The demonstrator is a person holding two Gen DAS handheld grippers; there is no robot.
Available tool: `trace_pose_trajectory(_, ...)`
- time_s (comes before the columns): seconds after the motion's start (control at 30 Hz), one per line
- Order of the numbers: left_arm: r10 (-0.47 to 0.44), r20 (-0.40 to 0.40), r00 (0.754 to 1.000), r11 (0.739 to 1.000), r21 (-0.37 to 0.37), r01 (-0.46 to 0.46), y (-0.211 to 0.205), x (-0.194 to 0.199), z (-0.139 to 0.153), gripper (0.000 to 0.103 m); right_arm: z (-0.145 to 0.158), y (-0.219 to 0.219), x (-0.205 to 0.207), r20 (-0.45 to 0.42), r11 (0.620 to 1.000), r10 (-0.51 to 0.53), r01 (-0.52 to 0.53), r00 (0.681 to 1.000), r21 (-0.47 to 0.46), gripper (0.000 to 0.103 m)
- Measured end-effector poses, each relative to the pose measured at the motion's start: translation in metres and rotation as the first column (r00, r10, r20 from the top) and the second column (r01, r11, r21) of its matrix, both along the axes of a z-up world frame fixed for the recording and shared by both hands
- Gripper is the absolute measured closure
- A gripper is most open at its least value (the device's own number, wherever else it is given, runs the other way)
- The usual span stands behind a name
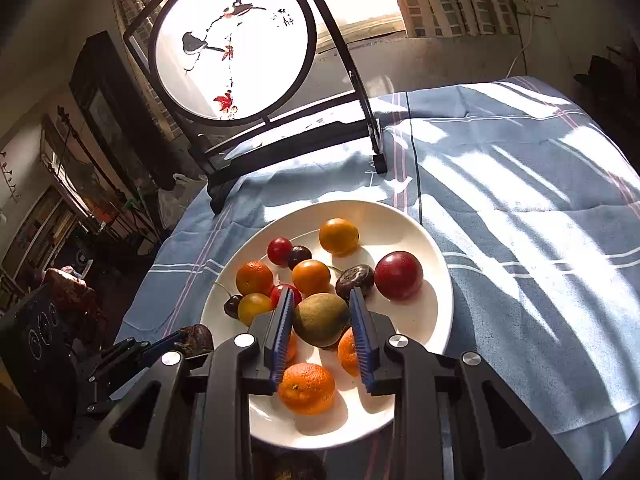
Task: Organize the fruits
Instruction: 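Place the dried fruit on the plate with the left tool while the right tool places the yellow-green fruit, then grasp a yellow-brown fruit with the left tool while the right tool grasps a small yellow fruit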
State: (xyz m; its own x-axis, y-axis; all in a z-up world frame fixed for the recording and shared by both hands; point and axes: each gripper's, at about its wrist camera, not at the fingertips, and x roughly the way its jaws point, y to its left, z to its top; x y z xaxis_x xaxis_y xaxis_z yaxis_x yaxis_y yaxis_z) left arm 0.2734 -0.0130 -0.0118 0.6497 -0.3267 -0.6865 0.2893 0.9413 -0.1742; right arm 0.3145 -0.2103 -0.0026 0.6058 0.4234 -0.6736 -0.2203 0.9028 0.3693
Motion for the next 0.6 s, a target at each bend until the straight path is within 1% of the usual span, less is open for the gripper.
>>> trace_pose_trajectory(0.07, 0.026, -0.028, 0.999, 1.0, -0.01, -0.027, 0.003, 0.014, -0.003, 0.056, -0.003, 0.003, 0.004, 0.014, 1.0, -0.011, 0.011, 1.0, -0.018, 0.067)
trace_pose_trajectory(0.1, 0.041, -0.035, 0.999, 0.999, -0.024, -0.042, 0.006, 0.016, -0.004, 0.051, -0.004, 0.001, 0.001, 0.023, 1.0, -0.019, 0.019, 1.0, -0.007, 0.061)
trace_pose_trajectory(0.13, 0.05, -0.036, 0.998, 0.998, -0.038, -0.052, 0.01, 0.014, -0.003, 0.045, -0.004, -0.002, -0.003, 0.027, 1.0, -0.019, 0.019, 0.999, 0.008, 0.059)
trace_pose_trajectory(0.2, 0.051, -0.023, 0.998, 0.997, -0.052, -0.052, 0.014, 0.003, 0.0, 0.037, -0.004, -0.006, -0.015, 0.032, 1.0, -0.013, 0.013, 0.999, 0.005, 0.059)
trace_pose_trajectory(0.3, 0.009, -0.008, 1.0, 1.0, -0.012, -0.009, 0.012, -0.029, 0.0, 0.036, -0.007, -0.01, -0.046, 0.041, 0.999, 0.001, 0.0, 0.999, -0.044, 0.059)
trace_pose_trajectory(0.4, -0.056, -0.016, 0.998, 0.997, 0.05, 0.057, 0.004, -0.069, -0.01, 0.034, -0.019, -0.008, -0.085, 0.02, 0.992, 0.058, -0.055, 0.998, -0.112, 0.059)
trace_pose_trajectory(0.5, -0.122, -0.045, 0.992, 0.984, 0.125, 0.127, -0.007, -0.103, -0.028, 0.034, -0.04, -0.002, -0.119, -0.029, 0.977, 0.131, -0.134, 0.991, -0.168, 0.059)
trace_pose_trajectory(0.6, -0.142, -0.068, 0.988, 0.972, 0.179, 0.152, -0.014, -0.125, -0.046, 0.034, -0.058, 0.005, -0.138, -0.057, 0.961, 0.179, -0.187, 0.982, -0.205, 0.059)
